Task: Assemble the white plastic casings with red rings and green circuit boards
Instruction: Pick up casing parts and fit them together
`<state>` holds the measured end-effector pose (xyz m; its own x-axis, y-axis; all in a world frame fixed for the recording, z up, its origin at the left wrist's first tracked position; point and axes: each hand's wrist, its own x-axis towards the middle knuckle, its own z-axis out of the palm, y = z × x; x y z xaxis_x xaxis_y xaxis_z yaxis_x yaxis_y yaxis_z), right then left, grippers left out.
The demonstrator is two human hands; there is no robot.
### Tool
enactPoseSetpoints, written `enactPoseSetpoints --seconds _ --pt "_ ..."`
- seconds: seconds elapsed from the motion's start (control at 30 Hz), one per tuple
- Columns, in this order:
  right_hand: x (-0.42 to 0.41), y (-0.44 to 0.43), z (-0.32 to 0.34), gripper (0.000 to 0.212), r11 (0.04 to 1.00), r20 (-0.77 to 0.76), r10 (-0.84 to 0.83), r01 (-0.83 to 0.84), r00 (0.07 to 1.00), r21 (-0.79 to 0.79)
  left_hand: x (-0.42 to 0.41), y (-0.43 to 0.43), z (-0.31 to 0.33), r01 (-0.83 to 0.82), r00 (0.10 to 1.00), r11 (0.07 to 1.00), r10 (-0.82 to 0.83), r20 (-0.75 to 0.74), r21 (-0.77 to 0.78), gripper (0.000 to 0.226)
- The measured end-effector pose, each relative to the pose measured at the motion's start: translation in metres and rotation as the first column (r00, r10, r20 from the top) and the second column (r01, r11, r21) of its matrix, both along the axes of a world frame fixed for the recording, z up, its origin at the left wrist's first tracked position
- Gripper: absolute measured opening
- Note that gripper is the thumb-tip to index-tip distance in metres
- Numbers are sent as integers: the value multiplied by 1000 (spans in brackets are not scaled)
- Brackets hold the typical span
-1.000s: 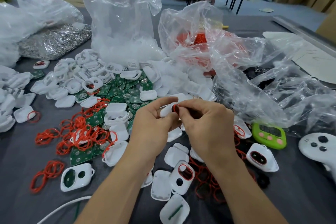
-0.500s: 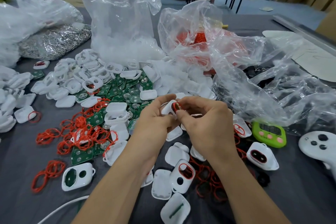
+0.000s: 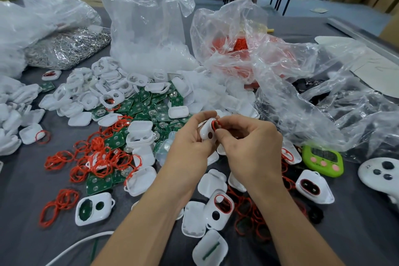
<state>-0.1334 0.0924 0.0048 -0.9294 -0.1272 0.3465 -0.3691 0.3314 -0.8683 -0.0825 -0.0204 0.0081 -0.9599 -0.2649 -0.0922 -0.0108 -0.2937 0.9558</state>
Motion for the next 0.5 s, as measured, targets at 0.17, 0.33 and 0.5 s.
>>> enactPoseSetpoints --seconds 0.17,0.33,0.5 --pt "0 2 3 14 1000 25 21 -21 999 -12 0 2 0 -8 1000 998 8 0 -69 41" --pt "4 2 5 22 1000 9 12 -12 1000 -2 2 3 -1 7 1000 998 -9 -26 -58 45" --pt "11 -4 5 13 999 -66 -4 7 998 46 2 -3 3 -15 999 981 21 -29 193 51"
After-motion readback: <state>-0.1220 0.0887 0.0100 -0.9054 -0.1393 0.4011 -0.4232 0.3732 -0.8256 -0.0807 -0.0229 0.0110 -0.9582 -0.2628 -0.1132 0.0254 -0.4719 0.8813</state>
